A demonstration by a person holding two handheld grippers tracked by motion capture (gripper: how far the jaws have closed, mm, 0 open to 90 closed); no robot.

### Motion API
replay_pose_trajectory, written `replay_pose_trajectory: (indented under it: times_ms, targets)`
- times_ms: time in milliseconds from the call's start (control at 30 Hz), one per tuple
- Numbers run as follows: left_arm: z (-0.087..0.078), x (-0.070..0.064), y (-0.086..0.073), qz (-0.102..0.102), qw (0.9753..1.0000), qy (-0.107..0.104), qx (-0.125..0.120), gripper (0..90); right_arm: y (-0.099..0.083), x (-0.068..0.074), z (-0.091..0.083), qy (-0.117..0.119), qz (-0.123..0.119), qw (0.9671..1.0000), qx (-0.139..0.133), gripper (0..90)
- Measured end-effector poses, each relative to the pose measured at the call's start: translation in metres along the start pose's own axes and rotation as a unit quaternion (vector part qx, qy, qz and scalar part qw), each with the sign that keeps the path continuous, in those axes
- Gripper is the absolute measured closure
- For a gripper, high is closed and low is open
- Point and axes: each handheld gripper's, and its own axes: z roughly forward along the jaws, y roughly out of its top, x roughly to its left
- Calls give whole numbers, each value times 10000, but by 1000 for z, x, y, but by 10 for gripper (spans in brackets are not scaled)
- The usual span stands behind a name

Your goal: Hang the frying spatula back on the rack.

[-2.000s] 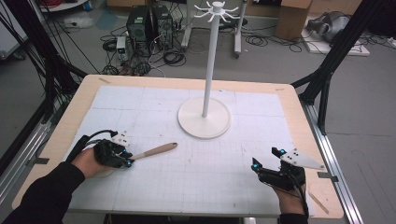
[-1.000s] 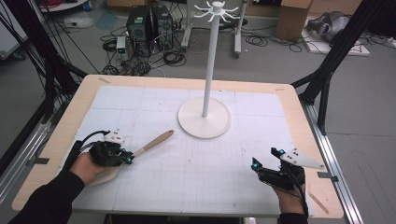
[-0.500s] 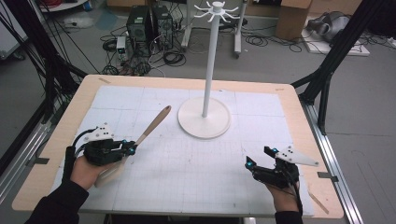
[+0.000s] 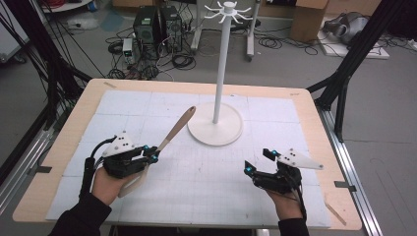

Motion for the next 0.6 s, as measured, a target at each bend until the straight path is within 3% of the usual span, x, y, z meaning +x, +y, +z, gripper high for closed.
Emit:
replay_pose_trajectory:
  times_ms: [100, 233, 400, 600]
  targets:
    - [4, -9, 5, 58, 10000, -12, -64, 778, 6, 8, 6, 63, -124, 9999, -27, 190]
    - [11, -20, 8, 118, 9999, -44, -72, 778, 16, 19, 16, 260, -41, 9995, -183, 190]
    - [18, -31, 8, 221, 9997, -100, -50, 777, 30, 36, 39, 558, -147, 9980, -246, 200]
    - [21, -41, 8, 382, 9991, -165, -19, 778, 45, 51, 67, 847, -59, 9958, -332, 208]
